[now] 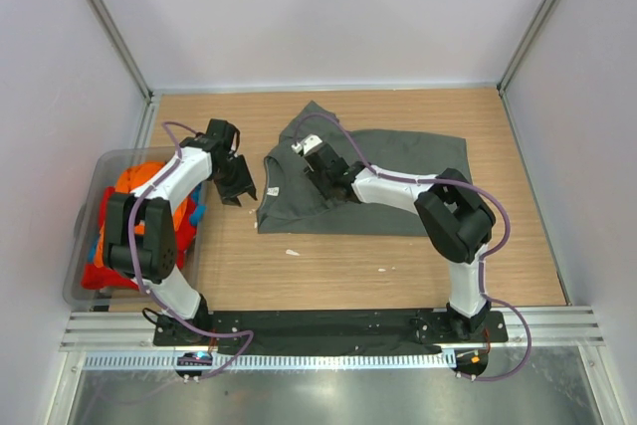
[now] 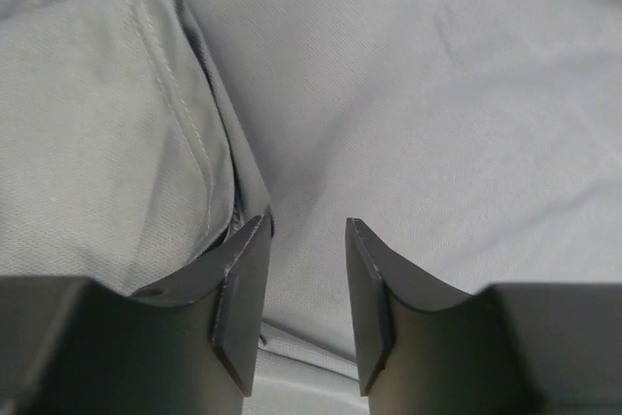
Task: Fold and stack the t-shirts
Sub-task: Fold the tshirt
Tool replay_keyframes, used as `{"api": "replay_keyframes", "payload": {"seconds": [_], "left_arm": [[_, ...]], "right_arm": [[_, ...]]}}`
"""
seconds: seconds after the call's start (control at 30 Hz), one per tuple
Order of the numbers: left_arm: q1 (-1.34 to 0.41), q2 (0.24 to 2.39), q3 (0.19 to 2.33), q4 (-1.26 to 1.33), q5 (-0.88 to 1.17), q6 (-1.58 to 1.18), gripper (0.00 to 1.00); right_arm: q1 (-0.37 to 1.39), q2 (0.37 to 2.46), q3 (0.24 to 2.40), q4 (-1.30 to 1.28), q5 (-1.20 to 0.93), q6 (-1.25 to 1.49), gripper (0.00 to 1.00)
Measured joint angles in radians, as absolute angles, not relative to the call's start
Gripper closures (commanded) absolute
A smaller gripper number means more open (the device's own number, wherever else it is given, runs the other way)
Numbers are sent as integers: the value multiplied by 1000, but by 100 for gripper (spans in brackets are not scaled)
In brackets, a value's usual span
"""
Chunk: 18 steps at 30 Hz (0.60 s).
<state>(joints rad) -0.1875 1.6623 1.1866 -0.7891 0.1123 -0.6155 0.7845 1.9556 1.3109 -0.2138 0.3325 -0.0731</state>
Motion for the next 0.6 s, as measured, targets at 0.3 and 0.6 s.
{"api": "replay_keyframes", "payload": {"seconds": [0.3, 0.6], "left_arm": [[-189, 1662, 1187, -789, 97, -608, 53], [-196, 1662, 1187, -789, 94, -596, 53]], "right_arm": [[785, 1915, 1292, -235, 327, -14, 50], [785, 1808, 1283, -238, 245, 19, 43]]}}
